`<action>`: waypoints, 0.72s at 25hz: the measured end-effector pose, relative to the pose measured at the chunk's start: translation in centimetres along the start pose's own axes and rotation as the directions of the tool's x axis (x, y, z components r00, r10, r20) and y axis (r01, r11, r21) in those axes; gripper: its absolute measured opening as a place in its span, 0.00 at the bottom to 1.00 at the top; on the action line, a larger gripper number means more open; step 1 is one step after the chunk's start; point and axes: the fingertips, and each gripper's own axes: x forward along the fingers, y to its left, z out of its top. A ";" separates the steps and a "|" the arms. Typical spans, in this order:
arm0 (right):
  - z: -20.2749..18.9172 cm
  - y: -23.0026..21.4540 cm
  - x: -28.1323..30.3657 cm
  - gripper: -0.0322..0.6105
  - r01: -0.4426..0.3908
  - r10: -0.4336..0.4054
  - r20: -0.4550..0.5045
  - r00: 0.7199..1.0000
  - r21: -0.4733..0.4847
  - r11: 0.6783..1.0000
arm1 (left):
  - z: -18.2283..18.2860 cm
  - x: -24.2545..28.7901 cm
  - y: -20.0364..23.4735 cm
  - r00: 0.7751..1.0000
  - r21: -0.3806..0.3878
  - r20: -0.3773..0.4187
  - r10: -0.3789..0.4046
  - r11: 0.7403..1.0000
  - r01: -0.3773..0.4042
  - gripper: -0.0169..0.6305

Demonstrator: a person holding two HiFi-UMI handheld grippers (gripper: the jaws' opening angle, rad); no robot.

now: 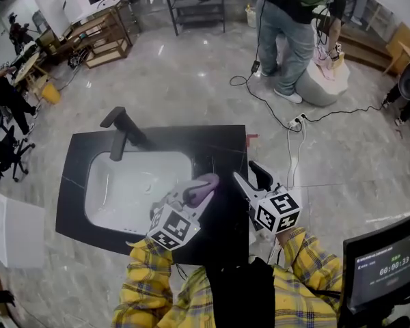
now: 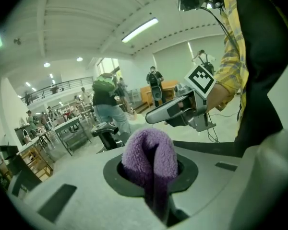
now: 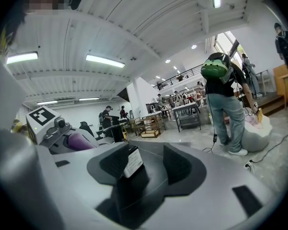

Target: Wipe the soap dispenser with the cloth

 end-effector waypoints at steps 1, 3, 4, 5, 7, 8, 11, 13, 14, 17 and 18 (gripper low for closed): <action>-0.1 0.0 -0.1 0.39 -0.003 0.003 -0.003 1.000 0.003 1.000 | -0.2 0.2 -0.1 1.000 -0.001 -0.003 -0.005 1.000 0.005 0.09; -0.3 0.1 -0.2 0.39 -0.012 0.012 -0.007 1.000 0.009 1.000 | -0.5 0.6 -0.2 1.000 0.000 -0.012 -0.016 1.000 0.016 0.09; -0.3 0.2 -0.2 0.39 -0.016 0.016 -0.008 1.000 0.011 1.000 | -0.6 0.8 -0.3 1.000 0.000 -0.016 -0.022 1.000 0.022 0.09; -0.3 0.2 -0.3 0.39 -0.020 0.020 -0.008 1.000 0.011 1.000 | -0.7 1.0 -0.4 0.999 -0.001 -0.019 -0.029 1.000 0.029 0.09; -0.1 0.4 -0.2 0.39 -0.027 0.027 -0.007 1.000 0.008 1.000 | -0.9 1.3 -0.5 0.999 -0.008 -0.022 -0.039 0.999 0.039 0.09; -0.1 0.4 -0.2 0.38 -0.029 0.029 -0.006 1.000 0.007 1.000 | -1.0 1.3 -0.6 0.999 -0.013 -0.022 -0.044 0.999 0.044 0.09; -0.1 0.6 -0.1 0.39 -0.036 0.036 -0.009 0.999 0.011 0.999 | -1.3 1.5 -0.6 0.998 -0.024 -0.025 -0.055 0.998 0.055 0.09; -0.2 0.7 -0.1 0.38 -0.040 0.041 -0.011 0.999 0.026 0.999 | -1.7 1.7 -0.7 0.997 -0.023 -0.033 -0.063 0.998 0.063 0.09; -0.2 0.8 0.0 0.38 -0.044 0.044 -0.011 0.999 0.032 0.999 | -1.9 1.8 -0.8 0.997 -0.023 -0.039 -0.068 0.997 0.067 0.09; -0.1 1.2 0.1 0.38 -0.056 0.056 -0.014 0.998 0.024 0.998 | -2.4 2.1 -1.1 0.995 -0.029 -0.055 -0.081 0.996 0.079 0.09; -0.1 1.3 0.2 0.38 -0.059 0.060 -0.016 0.998 0.019 0.998 | -2.5 2.1 -1.2 0.995 -0.032 -0.058 -0.084 0.996 0.083 0.09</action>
